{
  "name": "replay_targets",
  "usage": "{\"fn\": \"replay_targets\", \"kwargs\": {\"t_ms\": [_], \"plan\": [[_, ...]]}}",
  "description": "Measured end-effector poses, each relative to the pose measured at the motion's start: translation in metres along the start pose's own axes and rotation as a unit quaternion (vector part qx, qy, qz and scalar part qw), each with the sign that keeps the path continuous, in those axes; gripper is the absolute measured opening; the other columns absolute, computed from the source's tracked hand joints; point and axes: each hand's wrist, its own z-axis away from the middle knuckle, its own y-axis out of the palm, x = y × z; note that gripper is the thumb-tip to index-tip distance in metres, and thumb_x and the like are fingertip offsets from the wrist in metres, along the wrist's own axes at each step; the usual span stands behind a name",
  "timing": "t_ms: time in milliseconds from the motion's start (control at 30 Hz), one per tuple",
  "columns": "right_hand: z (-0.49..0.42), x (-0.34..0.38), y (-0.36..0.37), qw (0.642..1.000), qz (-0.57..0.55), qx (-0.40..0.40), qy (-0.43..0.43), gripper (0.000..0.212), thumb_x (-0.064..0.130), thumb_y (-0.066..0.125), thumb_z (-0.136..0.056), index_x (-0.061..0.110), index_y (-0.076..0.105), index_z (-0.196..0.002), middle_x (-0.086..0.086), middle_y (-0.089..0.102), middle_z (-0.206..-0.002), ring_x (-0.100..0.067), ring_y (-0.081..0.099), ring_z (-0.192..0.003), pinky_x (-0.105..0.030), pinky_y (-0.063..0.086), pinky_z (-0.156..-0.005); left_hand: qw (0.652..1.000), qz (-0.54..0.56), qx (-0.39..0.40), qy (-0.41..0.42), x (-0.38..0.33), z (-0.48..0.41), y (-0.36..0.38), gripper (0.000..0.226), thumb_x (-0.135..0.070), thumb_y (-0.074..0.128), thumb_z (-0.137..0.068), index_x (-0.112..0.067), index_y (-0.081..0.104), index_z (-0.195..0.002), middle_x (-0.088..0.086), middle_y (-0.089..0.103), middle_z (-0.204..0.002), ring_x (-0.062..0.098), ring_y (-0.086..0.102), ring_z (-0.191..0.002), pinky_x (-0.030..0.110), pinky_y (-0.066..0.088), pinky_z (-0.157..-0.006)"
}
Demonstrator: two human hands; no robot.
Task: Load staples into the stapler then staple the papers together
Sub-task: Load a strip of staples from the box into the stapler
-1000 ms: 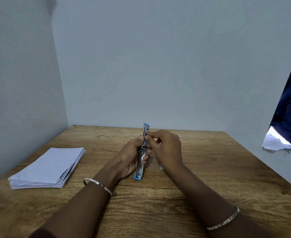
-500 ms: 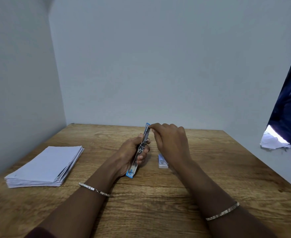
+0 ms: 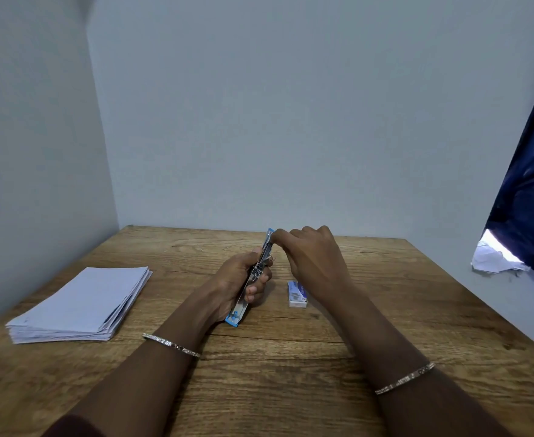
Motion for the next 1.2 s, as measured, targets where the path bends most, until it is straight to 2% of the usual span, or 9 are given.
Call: {"fn": "replay_targets", "kwargs": {"t_ms": [167, 300, 467, 667, 900, 1067, 1200], "plan": [[0.002, -0.003, 0.0, 0.995, -0.092, 0.0, 0.024, 0.019, 0.018, 0.055, -0.102, 0.021, 0.068, -0.115, 0.002, 0.071, -0.079, -0.023, 0.063, -0.072, -0.042, 0.048, -0.076, 1.0, 0.006, -0.002, -0.002, 0.0, -0.001, -0.001, 0.031, -0.029, 0.036, -0.107, -0.009, 0.052, -0.089, 0.003, 0.051, -0.052, 0.007, 0.033, -0.028, 0.015, 0.028, -0.03], [0.004, -0.01, 0.001, 0.98, -0.17, -0.041, 0.093, 0.019, 0.027, 0.053, -0.103, 0.022, 0.062, -0.119, 0.006, 0.07, -0.085, -0.019, 0.064, -0.075, -0.038, 0.049, -0.076, 1.0, 0.007, -0.001, -0.009, 0.0, -0.002, -0.002, 0.03, -0.029, 0.037, -0.107, -0.009, 0.053, -0.089, 0.003, 0.051, -0.052, 0.007, 0.033, -0.028, 0.015, 0.029, -0.03], [0.008, -0.012, 0.005, 0.973, -0.209, 0.009, 0.094, 0.017, 0.033, 0.052, -0.102, 0.029, 0.061, -0.116, 0.007, 0.07, -0.1, -0.015, 0.06, -0.093, -0.044, 0.049, -0.085, 1.0, 0.002, 0.015, -0.014, -0.001, 0.001, -0.003, 0.029, -0.027, 0.038, -0.106, -0.009, 0.053, -0.091, 0.004, 0.05, -0.053, 0.007, 0.034, -0.028, 0.015, 0.029, -0.03], [0.008, -0.016, 0.005, 0.972, -0.217, 0.011, 0.09, 0.013, 0.037, 0.048, -0.102, 0.033, 0.054, -0.113, 0.009, 0.069, -0.098, -0.013, 0.06, -0.089, -0.04, 0.05, -0.081, 0.999, -0.01, 0.027, -0.014, -0.003, 0.001, -0.001, 0.03, -0.027, 0.038, -0.106, -0.009, 0.053, -0.088, 0.004, 0.049, -0.053, 0.007, 0.033, -0.028, 0.014, 0.027, -0.029], [0.005, -0.022, 0.002, 0.982, -0.175, 0.038, 0.065, 0.013, 0.031, 0.046, -0.105, 0.024, 0.055, -0.112, 0.003, 0.069, -0.092, -0.02, 0.059, -0.082, -0.04, 0.048, -0.077, 0.998, -0.007, 0.049, -0.031, -0.004, 0.003, -0.001, 0.027, -0.024, 0.041, -0.104, -0.009, 0.055, -0.086, 0.004, 0.05, -0.053, 0.007, 0.034, -0.026, 0.014, 0.028, -0.028], [0.006, -0.026, -0.003, 0.989, -0.135, 0.05, 0.025, 0.015, 0.029, 0.044, -0.106, 0.021, 0.055, -0.111, -0.001, 0.063, -0.081, -0.026, 0.058, -0.072, -0.039, 0.047, -0.071, 0.996, 0.004, 0.063, -0.059, -0.005, 0.004, -0.001, 0.033, -0.028, 0.038, -0.106, -0.009, 0.054, -0.084, 0.004, 0.049, -0.051, 0.007, 0.033, -0.025, 0.013, 0.029, -0.027], [0.004, -0.019, -0.003, 0.995, -0.079, 0.05, -0.023, 0.018, 0.032, 0.042, -0.107, 0.023, 0.057, -0.113, 0.002, 0.062, -0.08, -0.023, 0.057, -0.069, -0.037, 0.044, -0.069, 0.996, 0.02, 0.052, -0.063, -0.006, 0.004, -0.001, 0.032, -0.026, 0.038, -0.105, -0.008, 0.052, -0.083, 0.004, 0.048, -0.049, 0.007, 0.033, -0.024, 0.013, 0.028, -0.026]]}}
